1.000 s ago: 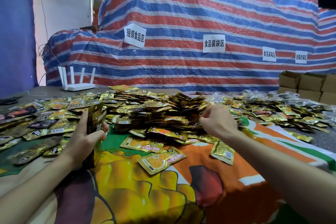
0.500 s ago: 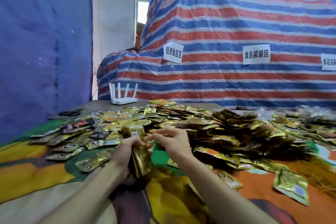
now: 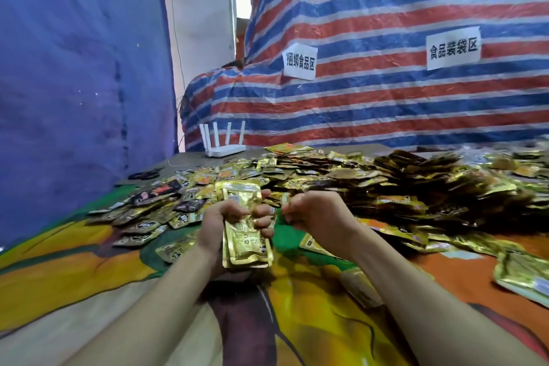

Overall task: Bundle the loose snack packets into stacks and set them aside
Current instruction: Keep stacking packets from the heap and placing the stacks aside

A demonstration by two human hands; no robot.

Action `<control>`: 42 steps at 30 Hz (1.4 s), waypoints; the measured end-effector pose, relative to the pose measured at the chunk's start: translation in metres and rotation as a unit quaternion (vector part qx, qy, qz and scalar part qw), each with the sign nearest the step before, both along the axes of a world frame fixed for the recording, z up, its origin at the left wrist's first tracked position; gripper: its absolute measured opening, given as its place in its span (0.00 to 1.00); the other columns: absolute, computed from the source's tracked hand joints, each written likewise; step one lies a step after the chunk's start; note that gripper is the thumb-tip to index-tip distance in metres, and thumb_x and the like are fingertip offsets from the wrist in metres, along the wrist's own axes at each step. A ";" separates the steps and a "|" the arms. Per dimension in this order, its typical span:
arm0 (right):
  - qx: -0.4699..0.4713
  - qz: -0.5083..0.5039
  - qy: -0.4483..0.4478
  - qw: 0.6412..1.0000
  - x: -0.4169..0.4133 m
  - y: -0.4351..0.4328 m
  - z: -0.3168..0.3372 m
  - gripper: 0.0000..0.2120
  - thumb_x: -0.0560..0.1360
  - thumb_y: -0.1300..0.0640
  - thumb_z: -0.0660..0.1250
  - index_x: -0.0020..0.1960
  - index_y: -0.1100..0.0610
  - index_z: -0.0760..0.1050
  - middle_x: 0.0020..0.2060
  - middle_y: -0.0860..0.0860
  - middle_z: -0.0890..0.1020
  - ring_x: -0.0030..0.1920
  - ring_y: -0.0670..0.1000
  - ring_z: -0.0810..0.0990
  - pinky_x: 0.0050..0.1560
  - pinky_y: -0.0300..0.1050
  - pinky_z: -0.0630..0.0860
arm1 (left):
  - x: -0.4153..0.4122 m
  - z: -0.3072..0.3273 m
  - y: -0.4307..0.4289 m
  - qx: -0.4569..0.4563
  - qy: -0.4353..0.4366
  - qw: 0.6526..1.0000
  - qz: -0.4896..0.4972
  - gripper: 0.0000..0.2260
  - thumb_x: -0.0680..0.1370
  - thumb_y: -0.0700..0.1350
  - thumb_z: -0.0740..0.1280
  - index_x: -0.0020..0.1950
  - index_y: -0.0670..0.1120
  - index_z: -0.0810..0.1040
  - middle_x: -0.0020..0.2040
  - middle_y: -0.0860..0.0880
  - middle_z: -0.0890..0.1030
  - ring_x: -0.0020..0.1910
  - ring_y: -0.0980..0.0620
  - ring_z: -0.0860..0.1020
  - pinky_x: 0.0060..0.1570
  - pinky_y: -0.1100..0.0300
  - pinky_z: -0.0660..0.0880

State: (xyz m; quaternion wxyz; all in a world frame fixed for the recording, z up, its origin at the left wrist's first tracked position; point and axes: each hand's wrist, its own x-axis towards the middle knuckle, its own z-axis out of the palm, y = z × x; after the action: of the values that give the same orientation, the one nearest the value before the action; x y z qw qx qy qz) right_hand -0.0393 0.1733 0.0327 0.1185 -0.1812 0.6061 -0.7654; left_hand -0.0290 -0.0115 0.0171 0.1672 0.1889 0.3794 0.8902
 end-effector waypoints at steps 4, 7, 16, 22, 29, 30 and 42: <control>-0.166 0.056 -0.024 0.984 0.005 0.006 0.006 0.05 0.68 0.60 0.59 0.40 0.61 0.72 0.33 0.56 0.78 0.39 0.56 0.82 0.57 0.52 0.74 | 0.001 -0.003 0.001 -0.006 -0.012 1.000 -0.002 0.21 0.66 0.37 0.57 0.58 0.39 0.72 0.38 0.46 0.69 0.33 0.51 0.68 0.36 0.58 0.68; -0.216 0.057 -0.044 0.974 0.004 0.007 0.005 0.13 0.74 0.64 0.54 0.55 0.64 0.73 0.29 0.51 0.71 0.31 0.52 0.76 0.52 0.50 0.76 | 0.002 -0.004 0.003 -0.004 0.002 1.000 -0.025 0.25 0.62 0.37 0.65 0.60 0.39 0.72 0.39 0.46 0.70 0.33 0.51 0.68 0.36 0.58 0.69; -0.078 -0.009 0.014 0.997 0.004 -0.004 -0.008 0.22 0.78 0.72 0.65 0.65 0.51 0.78 0.53 0.60 0.86 0.41 0.57 0.86 0.32 0.41 0.80 | -0.008 -0.012 -0.001 -0.077 -0.035 0.996 0.006 0.17 0.62 0.37 0.67 0.51 0.37 0.77 0.41 0.42 0.74 0.35 0.45 0.74 0.41 0.52 0.72; -0.058 -0.050 0.003 0.997 0.006 -0.012 -0.013 0.21 0.72 0.68 0.76 0.63 0.57 0.79 0.48 0.62 0.86 0.45 0.61 0.87 0.37 0.50 0.84 | -0.012 -0.012 0.005 -0.071 -0.095 0.976 0.184 0.11 0.65 0.43 0.64 0.40 0.41 0.84 0.36 0.45 0.79 0.30 0.46 0.78 0.38 0.53 0.76; -0.003 -0.079 0.054 0.995 0.016 -0.035 -0.019 0.23 0.69 0.63 0.80 0.62 0.57 0.79 0.54 0.59 0.83 0.50 0.54 0.87 0.45 0.46 0.84 | -0.012 -0.005 0.005 -0.009 -0.083 0.943 0.322 0.08 0.79 0.45 0.62 0.42 0.43 0.75 0.39 0.46 0.79 0.41 0.47 0.78 0.52 0.51 0.75; 0.015 -0.094 0.067 0.993 0.017 -0.037 -0.019 0.24 0.69 0.62 0.80 0.63 0.56 0.80 0.55 0.58 0.82 0.51 0.54 0.86 0.47 0.46 0.84 | -0.012 -0.004 0.005 -0.001 -0.080 0.936 0.342 0.08 0.80 0.45 0.62 0.42 0.43 0.74 0.39 0.46 0.78 0.42 0.47 0.78 0.54 0.51 0.75; 0.063 -0.097 0.128 0.985 0.025 -0.055 -0.030 0.33 0.65 0.56 0.83 0.67 0.45 0.76 0.59 0.50 0.77 0.60 0.52 0.81 0.56 0.53 0.83 | -0.010 0.001 0.010 -0.034 -0.037 0.881 0.470 0.15 0.78 0.56 0.69 0.43 0.44 0.80 0.33 0.51 0.83 0.33 0.52 0.82 0.45 0.48 0.80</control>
State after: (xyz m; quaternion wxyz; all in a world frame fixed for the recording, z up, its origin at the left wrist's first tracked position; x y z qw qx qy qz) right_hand -0.0144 0.1180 0.0025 -0.0235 -0.2099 0.6778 -0.7042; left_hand -0.0386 -0.0013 0.0177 -0.2503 -0.0504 0.4468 0.8574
